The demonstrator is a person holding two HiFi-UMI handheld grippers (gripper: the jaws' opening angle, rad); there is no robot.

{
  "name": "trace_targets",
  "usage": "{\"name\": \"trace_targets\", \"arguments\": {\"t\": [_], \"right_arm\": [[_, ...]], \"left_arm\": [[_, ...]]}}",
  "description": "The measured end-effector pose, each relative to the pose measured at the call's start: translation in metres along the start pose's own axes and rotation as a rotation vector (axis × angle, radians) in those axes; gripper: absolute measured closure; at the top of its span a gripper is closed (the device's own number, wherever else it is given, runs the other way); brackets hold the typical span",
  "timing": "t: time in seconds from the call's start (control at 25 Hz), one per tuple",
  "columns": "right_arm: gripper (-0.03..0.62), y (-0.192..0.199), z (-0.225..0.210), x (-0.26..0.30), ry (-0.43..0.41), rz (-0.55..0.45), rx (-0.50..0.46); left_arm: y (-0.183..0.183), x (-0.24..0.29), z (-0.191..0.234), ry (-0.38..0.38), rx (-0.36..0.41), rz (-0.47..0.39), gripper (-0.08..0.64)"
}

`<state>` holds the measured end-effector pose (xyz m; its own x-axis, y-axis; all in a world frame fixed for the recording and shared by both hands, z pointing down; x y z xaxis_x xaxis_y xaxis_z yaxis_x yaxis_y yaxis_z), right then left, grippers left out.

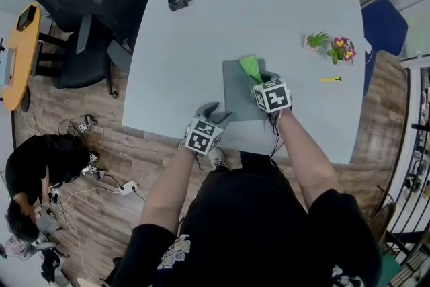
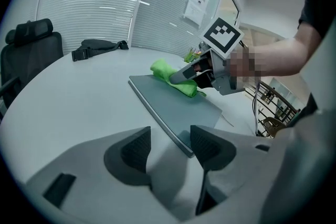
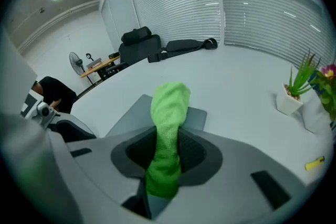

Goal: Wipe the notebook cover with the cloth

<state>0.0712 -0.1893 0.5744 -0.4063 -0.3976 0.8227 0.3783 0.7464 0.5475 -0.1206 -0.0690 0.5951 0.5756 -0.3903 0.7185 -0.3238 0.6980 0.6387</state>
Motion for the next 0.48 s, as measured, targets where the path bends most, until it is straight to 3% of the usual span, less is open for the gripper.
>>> {"name": "trace_targets", "arguments": {"t": [0.48], "right_arm": [[0.482, 0.014, -0.030, -0.016, 0.043, -0.017, 0.111]], "left_arm": [[-0.001, -0.001, 0.001, -0.001, -0.002, 0.000, 0.322]]}}
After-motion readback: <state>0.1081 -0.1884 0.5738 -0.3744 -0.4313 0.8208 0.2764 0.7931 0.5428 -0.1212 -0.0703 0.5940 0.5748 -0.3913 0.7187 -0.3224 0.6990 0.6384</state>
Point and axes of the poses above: the fingertips, and each gripper's own axes: x forward along the fingers, z to its left, y out of its underside, the point moved 10 cm from there along -x, backward along the fingers, and after that the axes turned 3 degrees about z, right-handed, at the moved point
